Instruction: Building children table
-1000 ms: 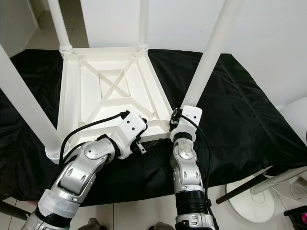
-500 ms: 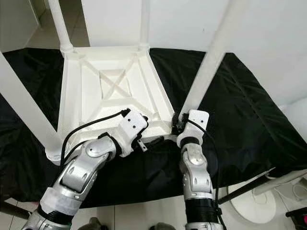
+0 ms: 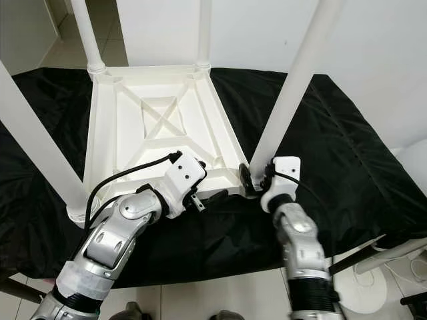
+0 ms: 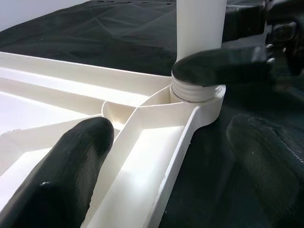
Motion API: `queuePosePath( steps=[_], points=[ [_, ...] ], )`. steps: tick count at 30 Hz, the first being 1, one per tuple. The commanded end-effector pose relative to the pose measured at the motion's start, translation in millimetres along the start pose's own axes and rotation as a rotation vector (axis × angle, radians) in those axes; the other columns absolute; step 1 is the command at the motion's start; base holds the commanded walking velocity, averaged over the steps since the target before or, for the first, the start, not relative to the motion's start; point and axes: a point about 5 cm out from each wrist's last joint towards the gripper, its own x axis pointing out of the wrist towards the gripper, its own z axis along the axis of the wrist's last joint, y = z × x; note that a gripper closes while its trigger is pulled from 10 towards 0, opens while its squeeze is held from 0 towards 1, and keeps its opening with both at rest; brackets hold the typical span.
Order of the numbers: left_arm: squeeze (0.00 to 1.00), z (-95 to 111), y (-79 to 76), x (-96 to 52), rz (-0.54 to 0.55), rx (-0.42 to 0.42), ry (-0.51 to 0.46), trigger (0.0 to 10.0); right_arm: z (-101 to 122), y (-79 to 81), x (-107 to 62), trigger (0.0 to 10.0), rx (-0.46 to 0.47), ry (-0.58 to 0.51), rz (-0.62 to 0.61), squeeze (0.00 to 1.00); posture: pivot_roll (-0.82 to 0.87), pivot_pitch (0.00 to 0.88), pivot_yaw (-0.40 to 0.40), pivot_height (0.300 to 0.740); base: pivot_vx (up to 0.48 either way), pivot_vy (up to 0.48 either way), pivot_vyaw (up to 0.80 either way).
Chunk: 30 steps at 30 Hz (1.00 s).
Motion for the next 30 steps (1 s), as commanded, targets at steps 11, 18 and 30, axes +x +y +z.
queuePosePath(
  steps=[11, 18, 30],
  points=[
    [0.00, 5.6, 8.6, 1.2, 0.080, 0.022, -0.019, 10.0, 2.9, -11.3, 28.5, 10.0, -0.127, 0.054, 0.243, 0.00, -0.08, 0.000, -0.015, 0.740, 0.000, 0.000, 0.00],
    [0.00, 6.7, 8.8, 1.7, 0.079, 0.024, -0.022, 10.0, 1.4, -11.2, 35.1, 0.0, -0.148, 0.069, 0.282, 0.00, -0.08, 0.000, -0.015, 0.740, 0.000, 0.000, 0.00],
    [0.00, 9.8, 9.2, 4.0, 0.080, 0.027, -0.035, 10.0, -10.6, -10.4, 32.9, 10.0, -0.094, 0.086, 0.330, 0.00, -0.07, 0.000, -0.016, 0.740, 0.000, 0.000, 0.00]
  ],
)
